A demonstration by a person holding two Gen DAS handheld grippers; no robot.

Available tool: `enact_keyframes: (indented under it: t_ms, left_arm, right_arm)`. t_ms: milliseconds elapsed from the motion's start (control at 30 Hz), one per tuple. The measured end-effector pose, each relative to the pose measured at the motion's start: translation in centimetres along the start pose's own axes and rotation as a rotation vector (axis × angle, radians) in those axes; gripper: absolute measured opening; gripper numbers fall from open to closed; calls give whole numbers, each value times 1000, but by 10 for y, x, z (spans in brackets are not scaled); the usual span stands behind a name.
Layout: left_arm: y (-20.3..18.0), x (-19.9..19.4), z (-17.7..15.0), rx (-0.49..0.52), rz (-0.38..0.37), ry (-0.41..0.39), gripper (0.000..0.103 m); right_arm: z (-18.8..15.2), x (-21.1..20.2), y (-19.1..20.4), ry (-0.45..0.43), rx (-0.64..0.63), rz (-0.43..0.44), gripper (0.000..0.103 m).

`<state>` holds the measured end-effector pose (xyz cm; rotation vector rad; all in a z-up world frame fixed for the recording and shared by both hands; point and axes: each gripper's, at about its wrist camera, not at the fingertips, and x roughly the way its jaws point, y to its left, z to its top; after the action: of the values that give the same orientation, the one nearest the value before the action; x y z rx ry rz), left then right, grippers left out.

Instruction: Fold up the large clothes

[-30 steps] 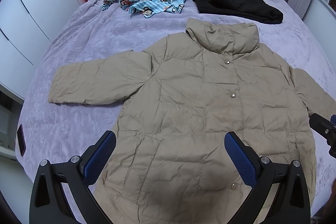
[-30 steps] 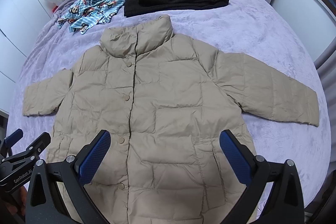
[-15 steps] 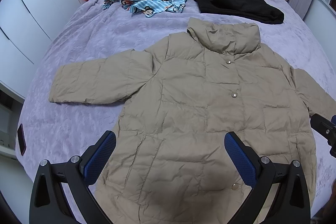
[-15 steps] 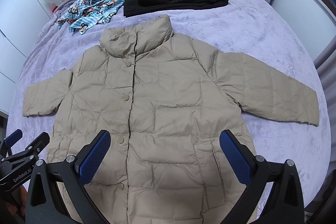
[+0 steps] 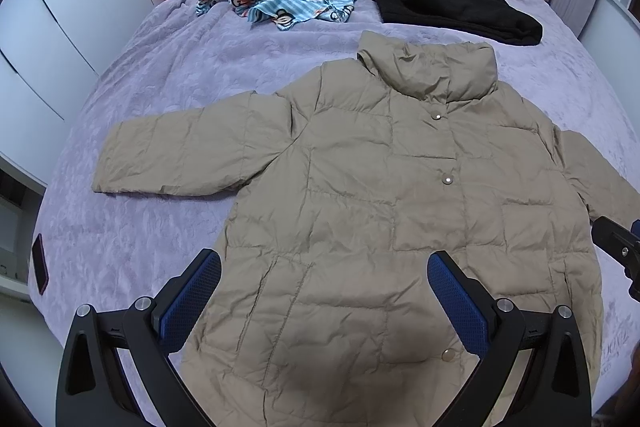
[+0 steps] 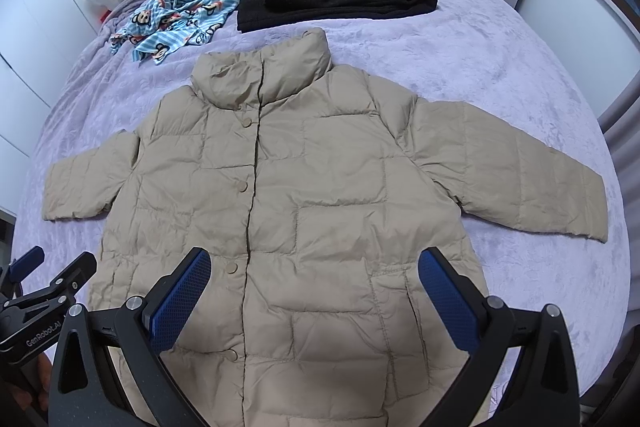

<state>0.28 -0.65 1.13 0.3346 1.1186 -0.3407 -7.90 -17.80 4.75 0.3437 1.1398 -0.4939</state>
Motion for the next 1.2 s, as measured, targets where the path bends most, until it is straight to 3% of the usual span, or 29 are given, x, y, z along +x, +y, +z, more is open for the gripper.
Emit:
enact_keyframes:
  t_ms: [633, 833, 967, 1100, 1200]
  left_arm:
    - [6, 5, -5, -3, 7, 10, 103]
    - [22, 15, -9, -40, -21, 42, 103]
    - [45, 37, -17, -73, -50, 117, 103]
    - [94, 61, -23, -146, -72, 122, 103]
    - [148, 86, -21, -246, -160, 129, 103]
  right_arm:
    - [1, 0, 2, 2, 1, 3, 103]
    - [-5, 1, 4, 0, 22, 44, 103]
    - [-9, 11, 11, 25, 54, 102, 103]
    - [-15, 19, 36, 17, 32, 169, 103]
    - [-19, 31, 64, 39, 20, 225, 103]
